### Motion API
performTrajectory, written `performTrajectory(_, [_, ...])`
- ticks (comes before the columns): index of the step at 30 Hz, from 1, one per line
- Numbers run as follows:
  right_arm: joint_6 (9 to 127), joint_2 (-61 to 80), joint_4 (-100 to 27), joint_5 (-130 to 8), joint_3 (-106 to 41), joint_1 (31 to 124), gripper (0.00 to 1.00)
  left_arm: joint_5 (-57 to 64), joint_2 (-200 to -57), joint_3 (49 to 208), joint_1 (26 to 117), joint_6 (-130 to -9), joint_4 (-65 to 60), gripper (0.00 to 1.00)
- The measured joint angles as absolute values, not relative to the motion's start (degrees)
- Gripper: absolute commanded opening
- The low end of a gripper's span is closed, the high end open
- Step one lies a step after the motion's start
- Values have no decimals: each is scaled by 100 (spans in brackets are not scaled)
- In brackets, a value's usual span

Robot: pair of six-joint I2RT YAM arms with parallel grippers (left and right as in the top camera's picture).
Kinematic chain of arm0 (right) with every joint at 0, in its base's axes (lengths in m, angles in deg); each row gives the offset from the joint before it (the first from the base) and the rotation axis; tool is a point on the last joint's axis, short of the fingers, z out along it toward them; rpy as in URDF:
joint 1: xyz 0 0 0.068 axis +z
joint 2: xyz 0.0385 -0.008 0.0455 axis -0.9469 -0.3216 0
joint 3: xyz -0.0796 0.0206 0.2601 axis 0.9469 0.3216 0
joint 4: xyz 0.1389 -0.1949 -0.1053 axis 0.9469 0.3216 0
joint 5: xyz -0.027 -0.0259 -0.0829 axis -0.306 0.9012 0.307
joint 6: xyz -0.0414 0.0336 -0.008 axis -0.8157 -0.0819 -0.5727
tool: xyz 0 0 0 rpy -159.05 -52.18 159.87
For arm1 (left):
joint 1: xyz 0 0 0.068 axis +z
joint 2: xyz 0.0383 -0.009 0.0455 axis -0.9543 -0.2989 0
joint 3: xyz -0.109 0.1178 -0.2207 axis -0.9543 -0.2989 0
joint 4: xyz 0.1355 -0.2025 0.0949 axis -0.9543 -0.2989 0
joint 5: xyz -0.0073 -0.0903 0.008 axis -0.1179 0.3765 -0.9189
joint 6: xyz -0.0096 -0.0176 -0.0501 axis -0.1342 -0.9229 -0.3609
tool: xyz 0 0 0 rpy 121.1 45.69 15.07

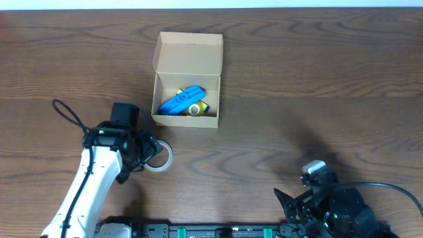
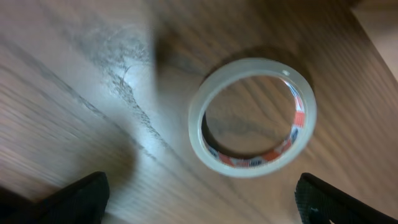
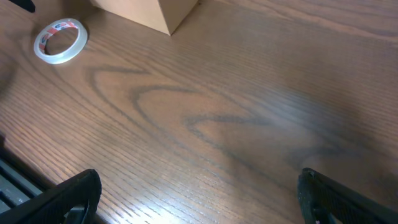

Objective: Pack container
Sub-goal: 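Move the left gripper toward the clear tape roll, then lower the left gripper and grasp the clear tape roll's rim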

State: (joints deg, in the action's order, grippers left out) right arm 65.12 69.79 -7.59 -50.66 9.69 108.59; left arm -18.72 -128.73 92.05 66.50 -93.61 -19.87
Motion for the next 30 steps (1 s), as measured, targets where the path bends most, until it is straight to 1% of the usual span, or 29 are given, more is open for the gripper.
performTrajectory(4, [6512, 6979, -759, -5063, 969, 10859, 99, -1870, -12956, 8986, 6650, -10058, -1696, 97])
performTrajectory(10, [6512, 6979, -759, -5063, 969, 10859, 99, -1870, -13437, 8800, 6650, -10548, -1484, 100])
performTrajectory(11, [6512, 6979, -759, -5063, 969, 10859, 99, -1868, -13535, 8800, 6650, -10574, -1445, 95])
performTrajectory(21, [6512, 6979, -761, -5063, 969, 10859, 99, -1824, -14322, 8824, 6650, -10699, -1216, 83])
performTrajectory(24, [6512, 6979, -759, -5063, 969, 10859, 99, -1798, -14348, 8835, 6650, -10701, -1161, 73])
performTrajectory(26, [6512, 6979, -756, -5063, 969, 10859, 99, -1769, -14372, 8848, 6650, -10734, -1122, 64])
performTrajectory(28, [6512, 6979, -759, -5063, 969, 10859, 99, -1754, -14388, 8855, 6650, -10793, -1058, 52])
performTrajectory(30, [6512, 6979, -759, -5063, 969, 10859, 99, -1734, -14405, 8859, 6650, -10812, -1008, 41])
